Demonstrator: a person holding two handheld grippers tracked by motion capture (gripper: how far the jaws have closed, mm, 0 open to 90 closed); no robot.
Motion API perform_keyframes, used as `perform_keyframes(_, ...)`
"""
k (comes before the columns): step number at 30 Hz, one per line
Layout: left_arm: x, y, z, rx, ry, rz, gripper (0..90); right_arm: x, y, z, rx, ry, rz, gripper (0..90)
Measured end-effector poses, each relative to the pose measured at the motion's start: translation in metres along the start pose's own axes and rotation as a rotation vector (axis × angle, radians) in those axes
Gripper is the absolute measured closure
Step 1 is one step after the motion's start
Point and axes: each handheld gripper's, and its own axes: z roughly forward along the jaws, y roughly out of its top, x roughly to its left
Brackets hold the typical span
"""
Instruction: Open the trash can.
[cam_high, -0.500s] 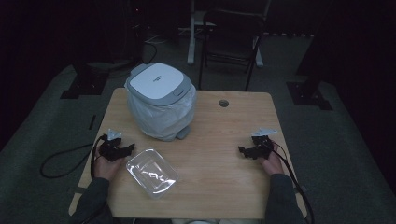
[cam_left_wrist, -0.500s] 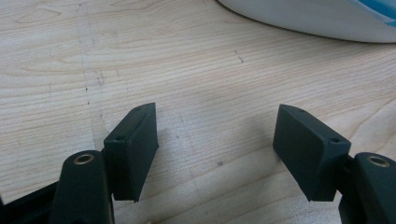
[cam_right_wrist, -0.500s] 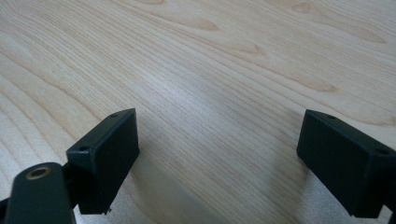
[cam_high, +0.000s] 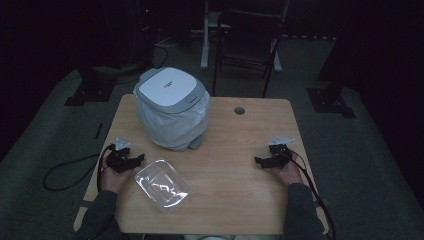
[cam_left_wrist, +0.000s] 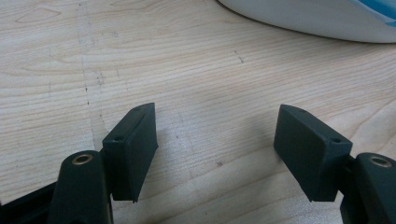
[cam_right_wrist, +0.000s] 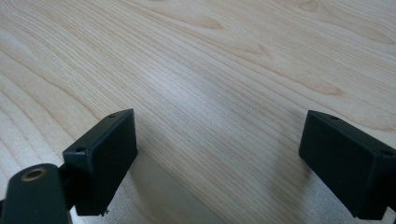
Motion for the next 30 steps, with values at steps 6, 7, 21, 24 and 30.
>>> perform_keyframes(6,0.000,0.000,0.000,0.000,0.001,0.000,31.3,0.000,0.004,0.000,0.028,-0.003,-0.001,10.7)
perform_keyframes(7,0.000,0.000,0.000,0.000,0.001,0.000,31.3,0.000,0.004,0.001,0.033,-0.004,-0.001,10.7)
perform_keyframes(21,0.000,0.000,0.000,0.000,0.001,-0.001,31.3,0.006,0.016,0.003,0.102,-0.005,0.001,15.4)
perform_keyframes(24,0.000,0.000,0.000,0.000,0.001,-0.002,31.3,0.009,0.018,0.003,0.108,-0.005,-0.003,17.2)
perform_keyframes(30,0.000,0.000,0.000,0.000,0.001,-0.002,31.2,0.013,0.027,0.000,0.087,-0.004,-0.002,21.7)
